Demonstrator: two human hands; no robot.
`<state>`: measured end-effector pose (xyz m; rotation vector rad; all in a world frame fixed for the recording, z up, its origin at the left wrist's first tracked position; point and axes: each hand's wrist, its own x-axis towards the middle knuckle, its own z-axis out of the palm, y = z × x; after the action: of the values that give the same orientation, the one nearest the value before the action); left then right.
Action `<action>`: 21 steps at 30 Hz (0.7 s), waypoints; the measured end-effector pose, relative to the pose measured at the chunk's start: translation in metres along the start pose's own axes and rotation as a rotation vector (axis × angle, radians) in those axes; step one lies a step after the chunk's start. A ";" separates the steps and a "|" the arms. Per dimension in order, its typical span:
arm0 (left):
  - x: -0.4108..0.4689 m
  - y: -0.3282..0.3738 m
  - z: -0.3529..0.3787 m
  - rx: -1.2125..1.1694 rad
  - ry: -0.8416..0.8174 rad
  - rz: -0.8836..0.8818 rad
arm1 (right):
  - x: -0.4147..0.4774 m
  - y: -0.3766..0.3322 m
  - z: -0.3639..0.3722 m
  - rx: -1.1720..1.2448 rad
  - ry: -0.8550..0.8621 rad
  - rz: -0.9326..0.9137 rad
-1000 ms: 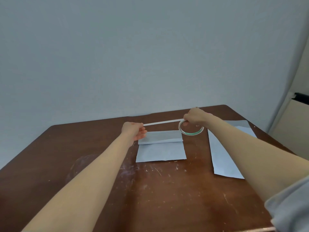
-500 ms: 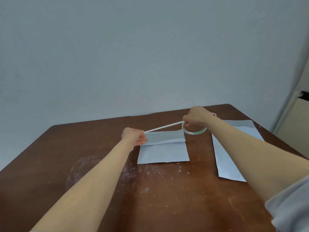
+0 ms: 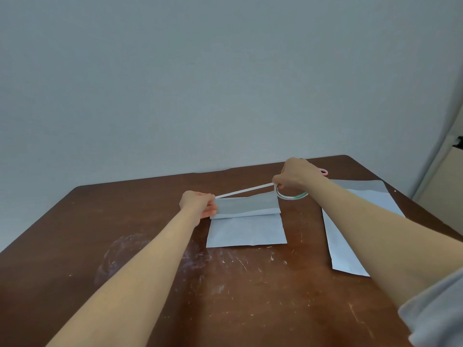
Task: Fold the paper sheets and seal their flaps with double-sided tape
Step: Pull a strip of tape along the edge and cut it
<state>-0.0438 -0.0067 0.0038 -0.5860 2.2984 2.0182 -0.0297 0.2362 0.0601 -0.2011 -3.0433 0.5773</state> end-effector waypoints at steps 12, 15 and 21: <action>-0.007 0.007 0.001 -0.221 0.066 -0.063 | -0.002 0.002 0.000 -0.002 -0.041 0.009; -0.010 0.009 0.005 -0.214 0.088 -0.049 | -0.004 0.005 -0.002 -0.012 0.028 0.023; -0.013 0.015 0.005 -0.268 0.096 -0.039 | -0.003 0.006 -0.012 0.089 0.045 0.014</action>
<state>-0.0377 0.0027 0.0204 -0.7487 2.0579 2.3473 -0.0249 0.2458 0.0685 -0.2298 -2.9670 0.6982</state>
